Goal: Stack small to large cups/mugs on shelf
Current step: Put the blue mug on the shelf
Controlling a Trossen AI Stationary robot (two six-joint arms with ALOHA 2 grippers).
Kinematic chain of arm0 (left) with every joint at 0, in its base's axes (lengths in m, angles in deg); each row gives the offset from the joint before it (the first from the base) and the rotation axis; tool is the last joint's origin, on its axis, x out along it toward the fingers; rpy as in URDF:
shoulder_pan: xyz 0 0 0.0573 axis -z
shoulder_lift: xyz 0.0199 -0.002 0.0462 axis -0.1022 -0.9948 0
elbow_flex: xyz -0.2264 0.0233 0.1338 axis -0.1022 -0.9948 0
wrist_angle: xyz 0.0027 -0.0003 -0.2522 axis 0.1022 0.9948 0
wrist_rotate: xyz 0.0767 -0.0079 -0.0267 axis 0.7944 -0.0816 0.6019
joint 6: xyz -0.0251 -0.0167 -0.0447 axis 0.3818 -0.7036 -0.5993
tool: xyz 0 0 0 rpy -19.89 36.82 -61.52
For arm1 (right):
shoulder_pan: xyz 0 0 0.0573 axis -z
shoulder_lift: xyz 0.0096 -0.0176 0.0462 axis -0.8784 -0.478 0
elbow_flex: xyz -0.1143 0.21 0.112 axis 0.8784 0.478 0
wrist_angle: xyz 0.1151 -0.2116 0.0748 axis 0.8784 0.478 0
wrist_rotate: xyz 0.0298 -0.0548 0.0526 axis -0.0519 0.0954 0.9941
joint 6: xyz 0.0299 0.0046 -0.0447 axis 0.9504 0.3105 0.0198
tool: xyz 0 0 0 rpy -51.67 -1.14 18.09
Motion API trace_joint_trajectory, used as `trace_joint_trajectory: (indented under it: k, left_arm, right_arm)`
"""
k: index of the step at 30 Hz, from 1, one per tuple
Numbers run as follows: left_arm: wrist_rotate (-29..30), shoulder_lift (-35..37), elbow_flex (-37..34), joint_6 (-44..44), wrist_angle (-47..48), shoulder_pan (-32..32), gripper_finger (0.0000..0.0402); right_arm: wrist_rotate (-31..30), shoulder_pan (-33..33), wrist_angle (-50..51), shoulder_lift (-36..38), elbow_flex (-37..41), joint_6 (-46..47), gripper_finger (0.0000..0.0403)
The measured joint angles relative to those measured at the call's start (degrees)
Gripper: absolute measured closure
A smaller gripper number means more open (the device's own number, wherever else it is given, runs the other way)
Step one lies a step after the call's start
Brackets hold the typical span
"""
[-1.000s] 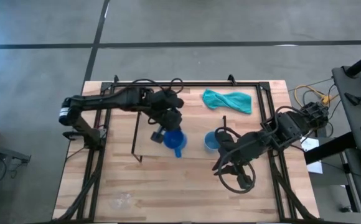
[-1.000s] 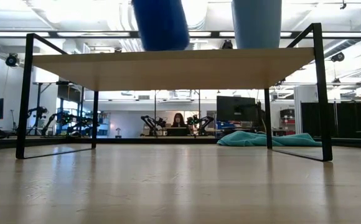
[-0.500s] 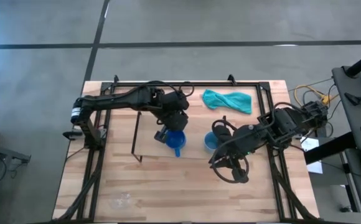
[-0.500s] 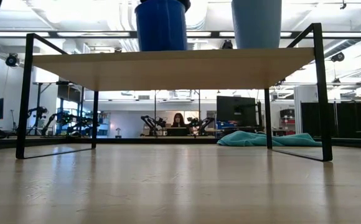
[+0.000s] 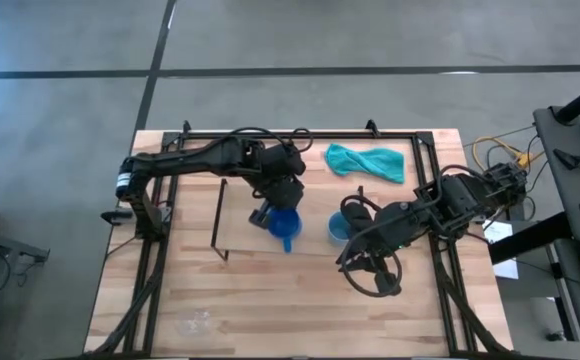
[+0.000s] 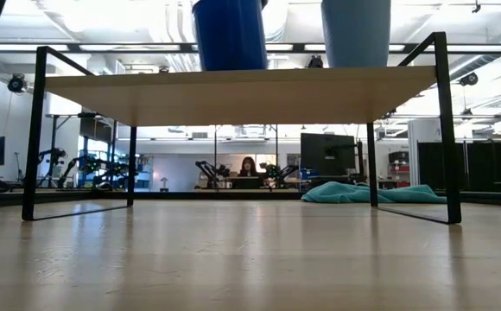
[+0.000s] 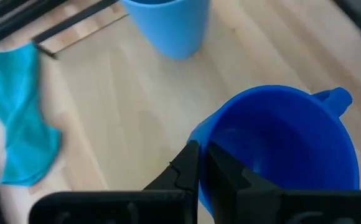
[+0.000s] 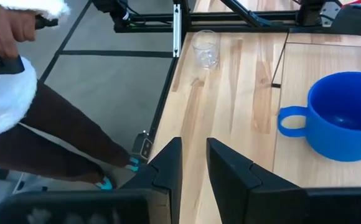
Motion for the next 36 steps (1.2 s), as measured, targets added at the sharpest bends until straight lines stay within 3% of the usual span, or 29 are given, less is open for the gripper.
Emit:
trace_joint_trajectory:
  k: [3,36]
  left_arm:
    - [-3.3,-0.3,-0.2,0.0,0.0,0.0,0.0401]
    - [-3.4,-0.9,-1.5,-1.5,-5.3,-0.1,0.0401]
  right_arm:
    - [0.0,0.0,0.0,0.0,0.0,-0.2,0.0335]
    - [0.0,0.0,0.0,0.0,0.0,0.1,0.0335]
